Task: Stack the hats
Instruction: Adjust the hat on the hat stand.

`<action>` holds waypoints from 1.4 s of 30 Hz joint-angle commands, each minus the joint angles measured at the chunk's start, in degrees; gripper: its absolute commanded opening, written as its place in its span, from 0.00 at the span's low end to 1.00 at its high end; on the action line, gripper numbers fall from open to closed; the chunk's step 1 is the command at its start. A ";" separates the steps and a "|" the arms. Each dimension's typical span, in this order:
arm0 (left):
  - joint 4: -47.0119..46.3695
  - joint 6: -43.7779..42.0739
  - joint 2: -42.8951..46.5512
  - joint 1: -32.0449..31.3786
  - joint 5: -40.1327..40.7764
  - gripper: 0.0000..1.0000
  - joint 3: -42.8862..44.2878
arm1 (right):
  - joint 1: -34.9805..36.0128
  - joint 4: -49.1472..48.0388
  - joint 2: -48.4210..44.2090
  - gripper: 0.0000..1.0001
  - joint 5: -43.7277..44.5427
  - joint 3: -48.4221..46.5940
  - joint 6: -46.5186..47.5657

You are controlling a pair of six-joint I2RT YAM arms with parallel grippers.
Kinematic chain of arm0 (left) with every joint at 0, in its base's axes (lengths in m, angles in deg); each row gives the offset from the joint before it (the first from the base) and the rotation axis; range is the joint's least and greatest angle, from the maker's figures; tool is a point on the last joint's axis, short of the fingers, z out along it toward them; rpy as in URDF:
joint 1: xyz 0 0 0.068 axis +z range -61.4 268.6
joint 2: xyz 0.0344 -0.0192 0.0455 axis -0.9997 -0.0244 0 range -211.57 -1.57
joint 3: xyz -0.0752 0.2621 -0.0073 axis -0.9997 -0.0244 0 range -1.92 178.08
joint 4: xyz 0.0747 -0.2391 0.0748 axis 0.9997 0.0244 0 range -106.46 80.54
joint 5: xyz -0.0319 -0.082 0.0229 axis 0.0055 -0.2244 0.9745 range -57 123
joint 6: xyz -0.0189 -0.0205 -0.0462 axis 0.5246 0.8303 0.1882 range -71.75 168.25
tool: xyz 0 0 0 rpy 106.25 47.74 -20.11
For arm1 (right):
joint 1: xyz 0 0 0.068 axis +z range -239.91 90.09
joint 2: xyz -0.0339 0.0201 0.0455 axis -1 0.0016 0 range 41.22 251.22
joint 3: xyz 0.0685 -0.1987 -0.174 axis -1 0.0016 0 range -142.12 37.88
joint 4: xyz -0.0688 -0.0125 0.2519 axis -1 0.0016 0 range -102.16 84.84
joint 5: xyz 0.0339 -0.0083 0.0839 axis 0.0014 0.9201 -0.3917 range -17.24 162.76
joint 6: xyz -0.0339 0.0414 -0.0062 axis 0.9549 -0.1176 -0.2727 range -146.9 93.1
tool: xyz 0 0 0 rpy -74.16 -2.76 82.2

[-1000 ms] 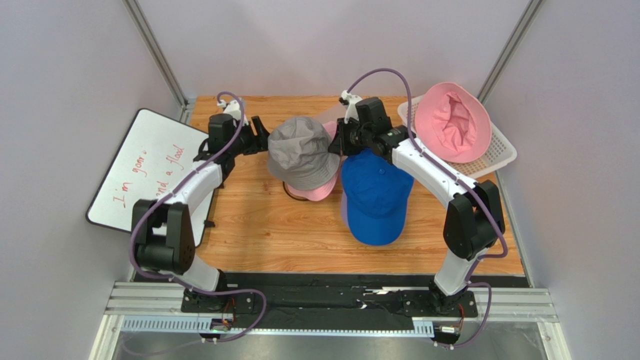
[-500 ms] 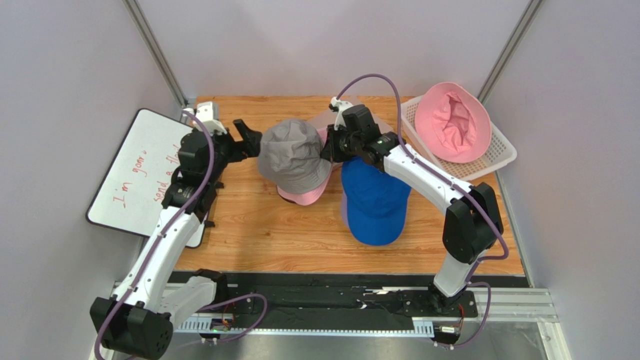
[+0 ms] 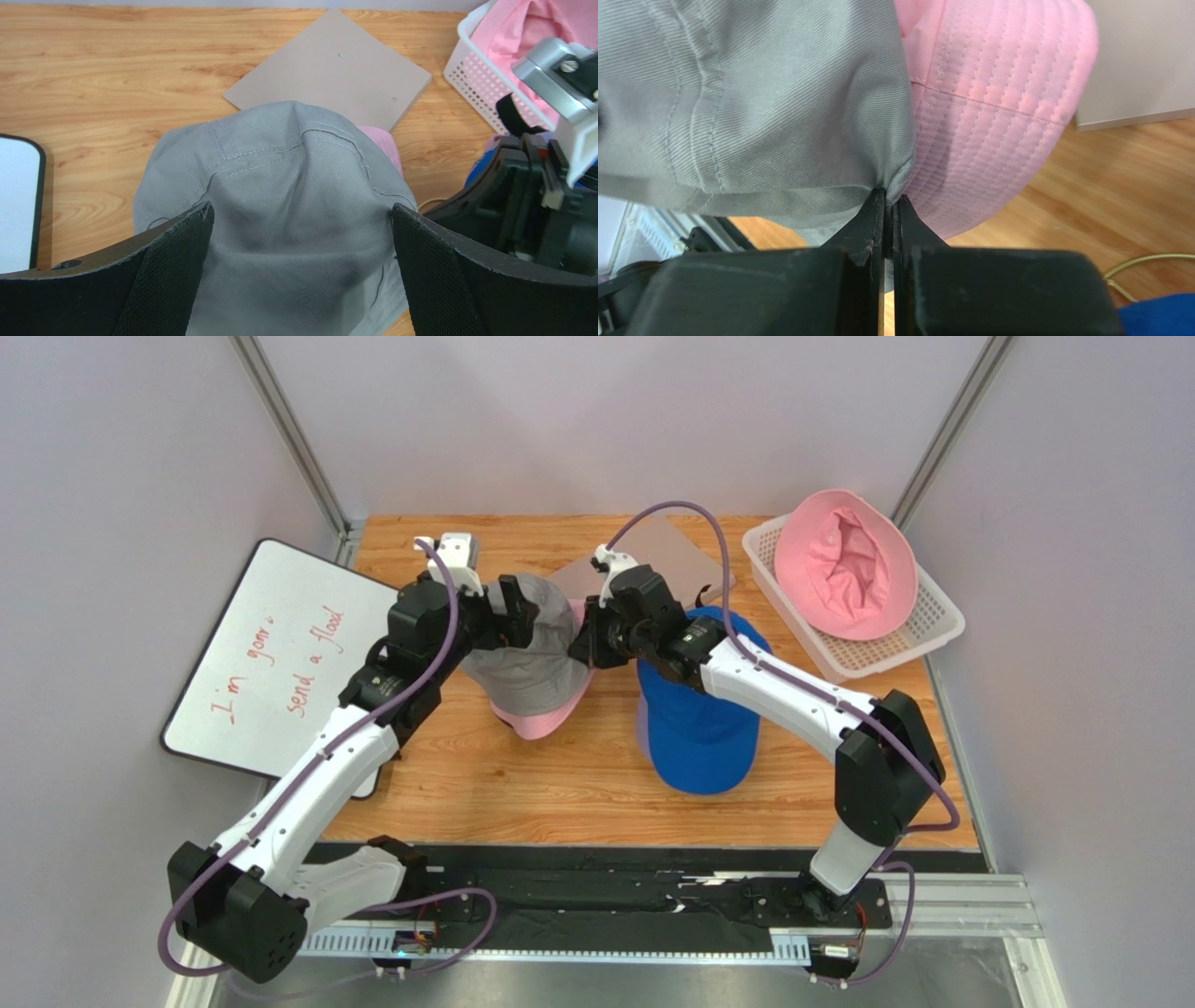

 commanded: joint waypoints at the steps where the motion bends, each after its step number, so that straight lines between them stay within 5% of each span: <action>1: -0.09 -1.34 0.65 -0.32 2.81 0.99 -1.97 | 3.42 -1.39 -1.32 0.00 0.09 2.04 -2.81; 5: 1.91 -0.46 -0.49 -0.32 4.72 0.95 -2.68 | 4.30 -1.30 -1.94 0.00 -0.52 2.56 -2.99; 6: 2.18 -0.46 -0.75 -0.32 5.26 0.86 -2.94 | 4.30 -1.13 -2.72 0.04 -0.61 2.65 -2.90; 9: 2.98 -0.29 -0.23 -0.32 7.37 0.69 -4.08 | 4.22 0.10 -5.61 0.45 -0.44 3.44 -1.32; 13: 2.45 -0.37 1.70 -0.32 8.69 0.59 -6.28 | 2.81 0.02 -11.58 0.63 -1.74 6.42 0.53; 25: 2.54 -1.95 4.34 -0.32 1.58 0.52 -7.95 | -7.91 -15.70 -9.86 0.65 -28.09 5.82 1.24; 42: 2.54 -1.87 6.54 -0.32 -1.24 0.53 -8.92 | -8.35 -33.53 6.05 0.58 -42.79 1.16 -5.78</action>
